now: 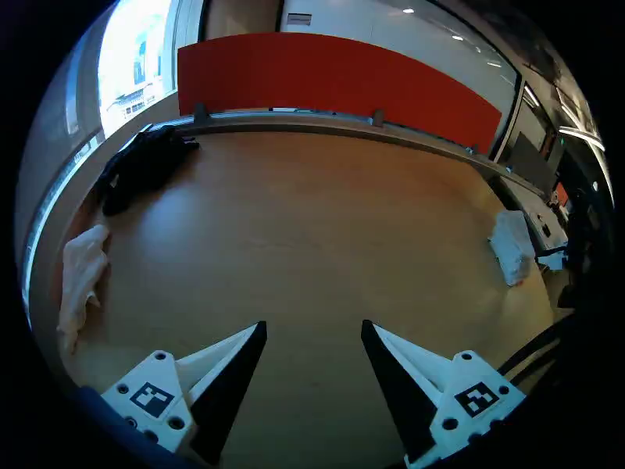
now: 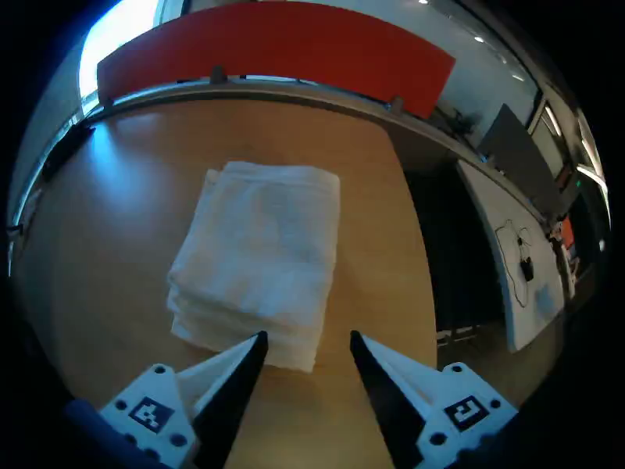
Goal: Fold towel
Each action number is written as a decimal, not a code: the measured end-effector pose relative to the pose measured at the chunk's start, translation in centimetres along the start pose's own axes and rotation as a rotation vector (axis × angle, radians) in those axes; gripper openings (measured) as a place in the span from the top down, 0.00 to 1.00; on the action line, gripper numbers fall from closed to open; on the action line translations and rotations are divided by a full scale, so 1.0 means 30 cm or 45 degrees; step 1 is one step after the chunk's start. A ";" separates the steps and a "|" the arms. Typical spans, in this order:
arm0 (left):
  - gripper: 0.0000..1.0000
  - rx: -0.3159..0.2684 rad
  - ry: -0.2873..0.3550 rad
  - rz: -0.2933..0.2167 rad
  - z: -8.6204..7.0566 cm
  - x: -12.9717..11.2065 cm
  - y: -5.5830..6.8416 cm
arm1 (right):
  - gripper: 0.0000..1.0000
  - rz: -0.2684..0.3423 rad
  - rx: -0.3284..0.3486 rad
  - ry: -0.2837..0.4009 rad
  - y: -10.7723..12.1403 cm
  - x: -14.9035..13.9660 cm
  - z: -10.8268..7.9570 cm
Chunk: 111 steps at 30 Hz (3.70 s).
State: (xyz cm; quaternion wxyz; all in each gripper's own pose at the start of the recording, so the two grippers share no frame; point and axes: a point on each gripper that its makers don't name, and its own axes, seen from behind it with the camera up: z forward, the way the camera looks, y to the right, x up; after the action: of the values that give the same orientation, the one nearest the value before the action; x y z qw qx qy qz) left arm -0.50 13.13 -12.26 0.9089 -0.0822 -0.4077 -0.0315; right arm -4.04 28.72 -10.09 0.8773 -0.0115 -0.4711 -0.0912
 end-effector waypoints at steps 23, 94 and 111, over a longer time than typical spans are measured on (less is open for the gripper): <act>0.11 -0.001 0.130 -0.023 -0.006 0.130 -0.045 | 0.00 0.179 -0.041 0.600 -0.165 0.354 -0.228; 0.11 0.106 0.870 -0.001 -0.089 0.594 -0.259 | 0.00 0.159 0.074 1.126 -0.918 0.824 -0.474; 0.11 0.166 0.927 0.047 0.025 0.503 -0.338 | 0.00 0.133 0.100 1.082 -1.007 0.788 -0.443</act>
State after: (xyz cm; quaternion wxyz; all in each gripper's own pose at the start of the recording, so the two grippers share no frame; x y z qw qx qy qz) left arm 7.72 3.42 0.76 0.9981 -0.0149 -0.0573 -0.0164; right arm 14.51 -5.91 0.13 0.9966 0.0367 -0.0700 -0.0251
